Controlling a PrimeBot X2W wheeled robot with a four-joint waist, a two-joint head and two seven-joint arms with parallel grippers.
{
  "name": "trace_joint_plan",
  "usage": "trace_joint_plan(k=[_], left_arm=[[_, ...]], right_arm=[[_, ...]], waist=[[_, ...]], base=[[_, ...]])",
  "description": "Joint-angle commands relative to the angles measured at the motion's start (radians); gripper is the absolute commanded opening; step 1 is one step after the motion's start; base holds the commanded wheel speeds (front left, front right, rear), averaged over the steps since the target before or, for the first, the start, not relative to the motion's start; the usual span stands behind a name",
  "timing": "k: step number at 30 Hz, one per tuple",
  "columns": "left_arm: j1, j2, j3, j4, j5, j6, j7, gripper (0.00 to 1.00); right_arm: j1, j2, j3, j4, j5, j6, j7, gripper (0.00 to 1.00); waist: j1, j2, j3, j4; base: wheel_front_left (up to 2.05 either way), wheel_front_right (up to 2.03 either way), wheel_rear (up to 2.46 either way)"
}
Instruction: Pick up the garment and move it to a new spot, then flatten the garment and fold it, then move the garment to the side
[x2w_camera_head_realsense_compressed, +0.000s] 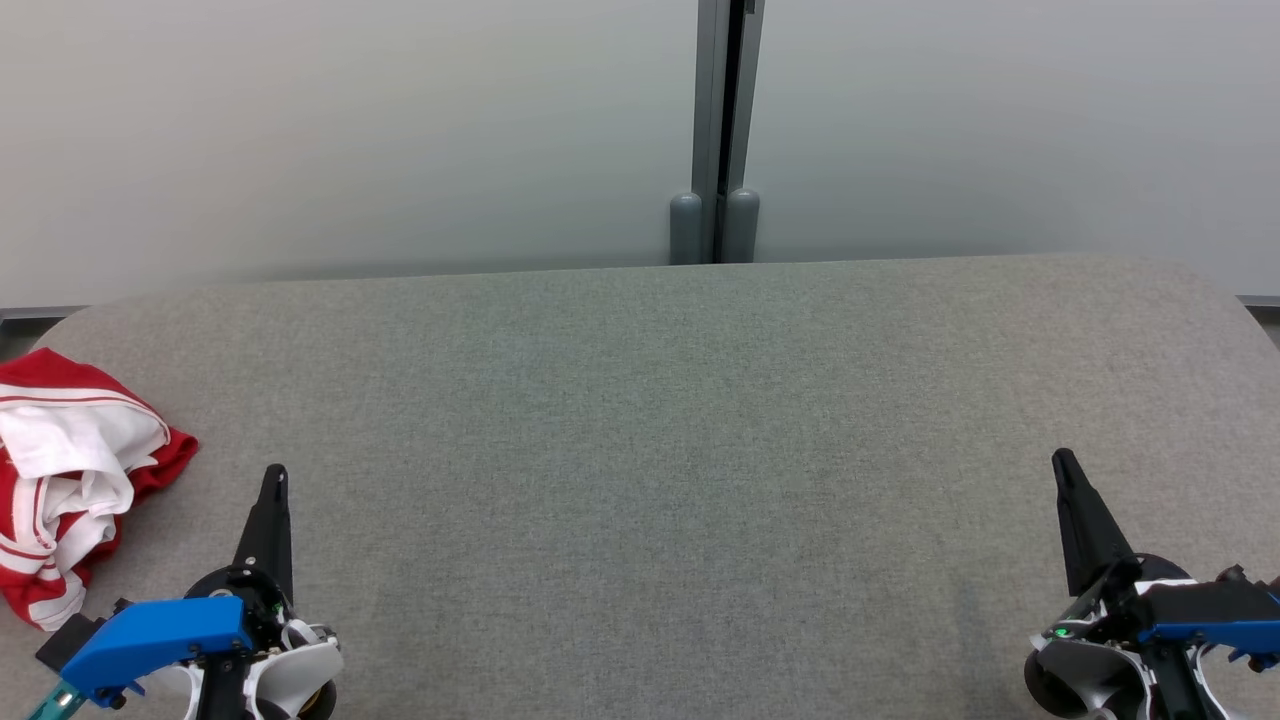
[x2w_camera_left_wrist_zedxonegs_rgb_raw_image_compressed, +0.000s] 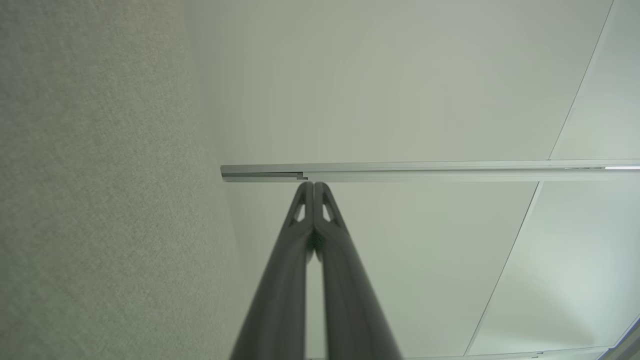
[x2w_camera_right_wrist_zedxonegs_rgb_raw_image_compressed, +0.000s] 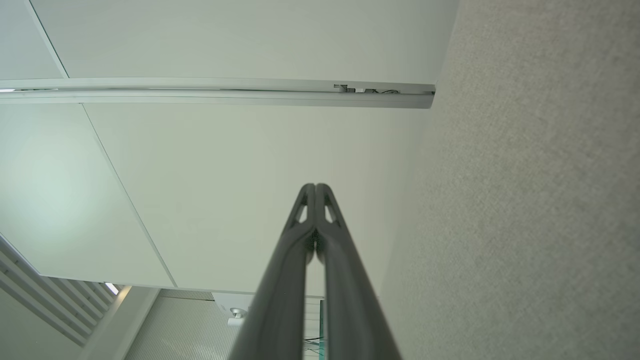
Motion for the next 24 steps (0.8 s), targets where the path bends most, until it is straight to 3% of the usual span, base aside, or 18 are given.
trace_joint_plan(k=[1,9,10,18,24], left_arm=[[-0.008,-0.003,0.0,-0.006,-0.003,-0.009,0.003,0.0],[-0.008,-0.003,0.0,-0.006,-0.003,-0.009,0.003,0.0],[0.0,0.0,0.0,0.0,0.0,0.0,0.0,1.0],[0.022,0.007,-0.009,0.033,0.02,0.002,-0.022,1.0],[0.01,0.03,-0.03,0.04,0.089,0.001,-0.054,1.0]], right_arm=[[0.013,-0.007,-0.002,-0.003,0.003,0.0,0.003,0.0],[0.013,-0.007,-0.002,-0.003,0.003,0.0,0.003,0.0],[0.0,0.0,0.0,0.0,0.0,0.0,0.0,1.0],[0.007,0.007,0.021,0.023,-0.025,-0.001,-0.024,1.0],[-0.001,0.005,0.033,0.022,-0.108,-0.001,-0.054,1.0]], waist=[[0.0,0.0,0.0,0.0],[0.0,0.0,0.0,0.0],[0.0,0.0,0.0,0.0],[0.0,0.0,0.001,0.0],[0.0,0.0,0.0,0.0]], base=[[0.0,0.0,0.0],[0.0,0.0,0.0],[0.0,0.0,0.0],[0.0,0.0,0.0],[0.0,0.0,0.0]])
